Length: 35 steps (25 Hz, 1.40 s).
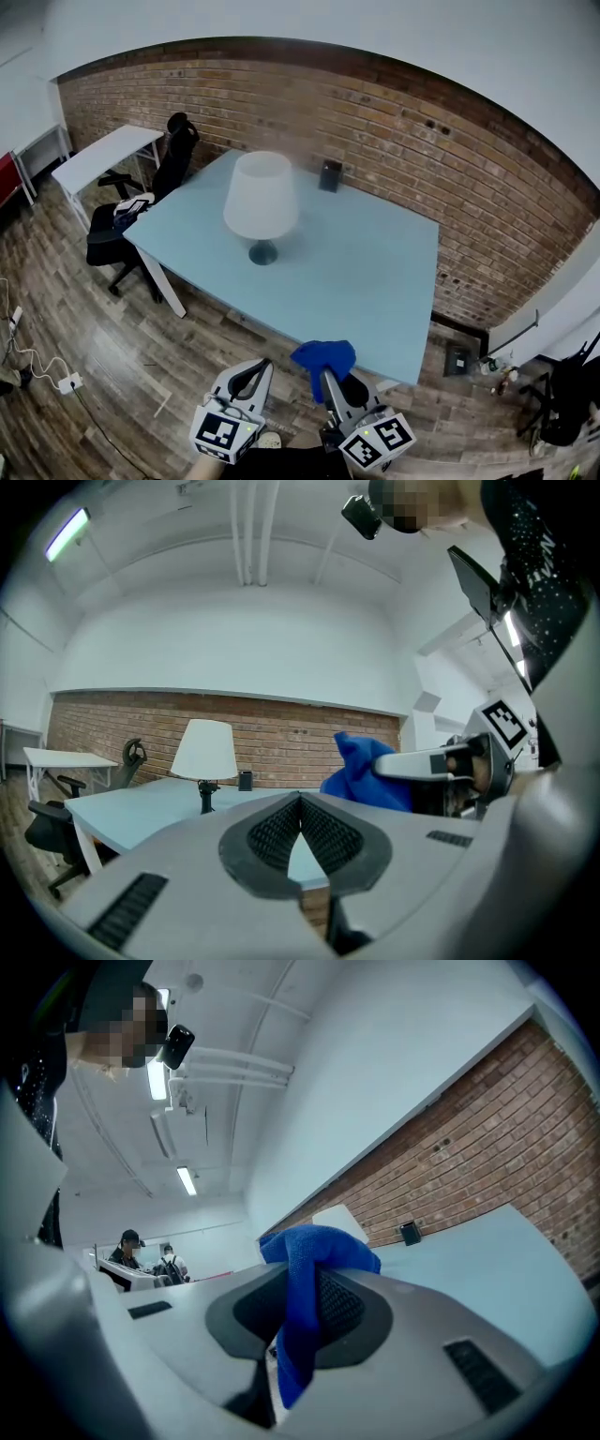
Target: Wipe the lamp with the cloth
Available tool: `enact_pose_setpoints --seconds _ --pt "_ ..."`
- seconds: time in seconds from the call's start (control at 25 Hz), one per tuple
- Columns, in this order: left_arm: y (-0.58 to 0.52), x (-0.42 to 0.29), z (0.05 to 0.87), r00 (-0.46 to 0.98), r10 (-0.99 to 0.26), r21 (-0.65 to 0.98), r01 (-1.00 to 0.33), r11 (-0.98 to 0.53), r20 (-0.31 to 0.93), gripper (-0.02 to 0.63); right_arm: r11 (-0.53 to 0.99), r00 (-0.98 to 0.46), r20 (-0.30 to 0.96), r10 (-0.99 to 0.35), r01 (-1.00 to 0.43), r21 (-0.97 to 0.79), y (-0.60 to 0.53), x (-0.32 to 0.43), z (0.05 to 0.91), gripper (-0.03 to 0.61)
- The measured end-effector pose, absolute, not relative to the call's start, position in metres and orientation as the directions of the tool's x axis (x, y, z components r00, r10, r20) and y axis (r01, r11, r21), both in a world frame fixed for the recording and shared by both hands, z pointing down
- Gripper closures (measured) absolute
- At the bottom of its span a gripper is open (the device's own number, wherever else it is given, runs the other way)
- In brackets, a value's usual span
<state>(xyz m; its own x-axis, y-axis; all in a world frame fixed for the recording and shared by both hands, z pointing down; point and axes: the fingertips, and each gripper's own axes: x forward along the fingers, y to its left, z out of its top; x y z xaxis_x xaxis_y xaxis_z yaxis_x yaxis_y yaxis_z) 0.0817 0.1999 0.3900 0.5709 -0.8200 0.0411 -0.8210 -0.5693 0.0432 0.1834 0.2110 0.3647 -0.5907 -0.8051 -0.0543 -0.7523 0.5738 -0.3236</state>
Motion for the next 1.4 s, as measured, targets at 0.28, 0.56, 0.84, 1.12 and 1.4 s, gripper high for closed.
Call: enact_pose_setpoints --seconds 0.28,0.56,0.84,1.12,1.4 --pt "0.16 0.081 0.394 0.575 -0.816 0.056 -0.818 -0.572 0.058 0.606 0.589 -0.608 -0.058 -0.792 -0.735 -0.335 0.183 0.184 0.359 0.517" --pt "0.104 0.059 0.39 0.529 -0.847 0.05 -0.849 -0.526 0.054 0.606 0.614 -0.631 -0.059 -0.774 -0.724 -0.314 0.12 0.165 0.357 0.517" --pt "0.024 0.023 0.379 0.469 -0.881 0.017 -0.883 -0.469 0.067 0.604 0.661 -0.678 -0.065 -0.732 -0.685 -0.307 0.022 0.134 0.35 0.517" --pt "-0.055 -0.018 0.377 0.418 -0.906 -0.019 -0.907 -0.42 0.063 0.606 0.685 -0.68 -0.123 -0.723 -0.684 -0.249 -0.072 0.128 0.331 0.517" --pt "-0.109 -0.037 0.373 0.396 -0.918 -0.007 -0.918 -0.396 0.027 0.606 0.772 -0.726 -0.284 -0.626 -0.628 -0.096 -0.136 0.13 0.245 0.517"
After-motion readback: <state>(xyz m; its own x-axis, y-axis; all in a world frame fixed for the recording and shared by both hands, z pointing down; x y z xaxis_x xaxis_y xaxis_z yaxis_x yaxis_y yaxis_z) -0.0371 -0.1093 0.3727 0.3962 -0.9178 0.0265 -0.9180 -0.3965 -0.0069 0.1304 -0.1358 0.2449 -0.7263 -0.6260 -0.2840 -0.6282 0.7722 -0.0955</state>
